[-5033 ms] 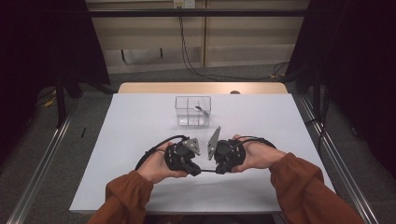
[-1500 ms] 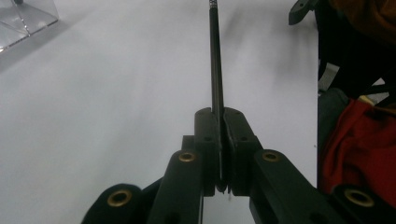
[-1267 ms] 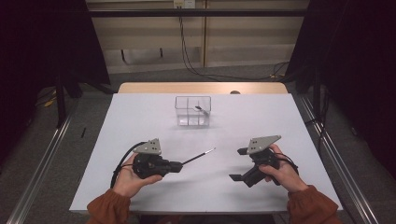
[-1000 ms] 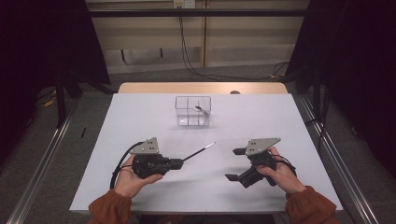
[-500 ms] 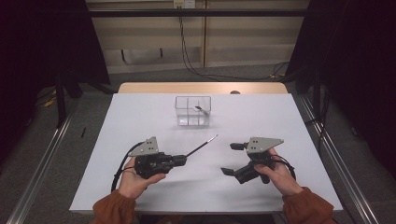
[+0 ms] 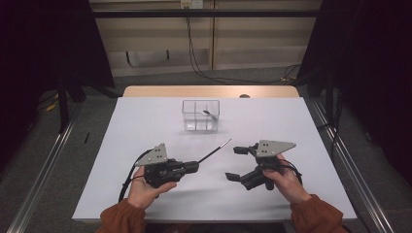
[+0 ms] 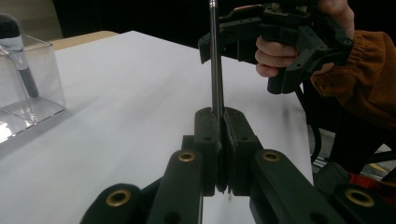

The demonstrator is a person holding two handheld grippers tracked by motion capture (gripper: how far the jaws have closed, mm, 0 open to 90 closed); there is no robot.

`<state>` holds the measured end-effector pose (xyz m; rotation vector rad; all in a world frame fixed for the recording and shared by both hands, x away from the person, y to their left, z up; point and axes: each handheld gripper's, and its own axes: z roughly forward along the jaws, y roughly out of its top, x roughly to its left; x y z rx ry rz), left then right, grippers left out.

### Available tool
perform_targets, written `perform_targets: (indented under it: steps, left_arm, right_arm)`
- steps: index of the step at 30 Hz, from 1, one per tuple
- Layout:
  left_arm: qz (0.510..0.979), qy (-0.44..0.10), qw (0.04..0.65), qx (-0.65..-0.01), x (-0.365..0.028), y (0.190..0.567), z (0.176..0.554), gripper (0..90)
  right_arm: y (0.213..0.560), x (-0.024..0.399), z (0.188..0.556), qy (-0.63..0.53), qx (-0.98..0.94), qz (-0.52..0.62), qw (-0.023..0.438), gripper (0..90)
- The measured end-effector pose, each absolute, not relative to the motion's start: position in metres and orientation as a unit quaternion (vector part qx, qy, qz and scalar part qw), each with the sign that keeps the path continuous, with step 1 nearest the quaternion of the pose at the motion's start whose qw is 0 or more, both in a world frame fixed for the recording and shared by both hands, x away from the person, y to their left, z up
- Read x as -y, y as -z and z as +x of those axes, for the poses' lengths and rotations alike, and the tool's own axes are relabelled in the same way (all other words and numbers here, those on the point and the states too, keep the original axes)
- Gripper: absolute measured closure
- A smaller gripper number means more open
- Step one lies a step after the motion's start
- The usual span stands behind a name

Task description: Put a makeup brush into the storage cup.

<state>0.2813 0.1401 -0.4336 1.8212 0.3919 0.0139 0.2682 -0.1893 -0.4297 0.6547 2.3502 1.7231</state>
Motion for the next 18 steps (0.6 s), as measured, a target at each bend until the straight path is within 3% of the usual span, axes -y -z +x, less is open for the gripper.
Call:
perform_targets:
  steps: [11, 15, 18]
  left_arm:
    - [0.789, -0.003, 0.593, -0.159, -0.132, 0.438, 0.277, 85.0]
    - [0.792, 0.000, 0.590, -0.156, -0.130, 0.438, 0.278, 84.9]
    - [0.793, 0.003, 0.590, -0.153, -0.128, 0.439, 0.278, 84.9]
  right_arm:
    - [0.425, 0.184, 0.269, -0.603, -0.768, 0.211, 0.057, 7.7]
    - [0.424, 0.180, 0.268, -0.605, -0.766, 0.210, 0.057, 11.3]
    - [0.425, 0.178, 0.268, -0.606, -0.766, 0.208, 0.052, 19.2]
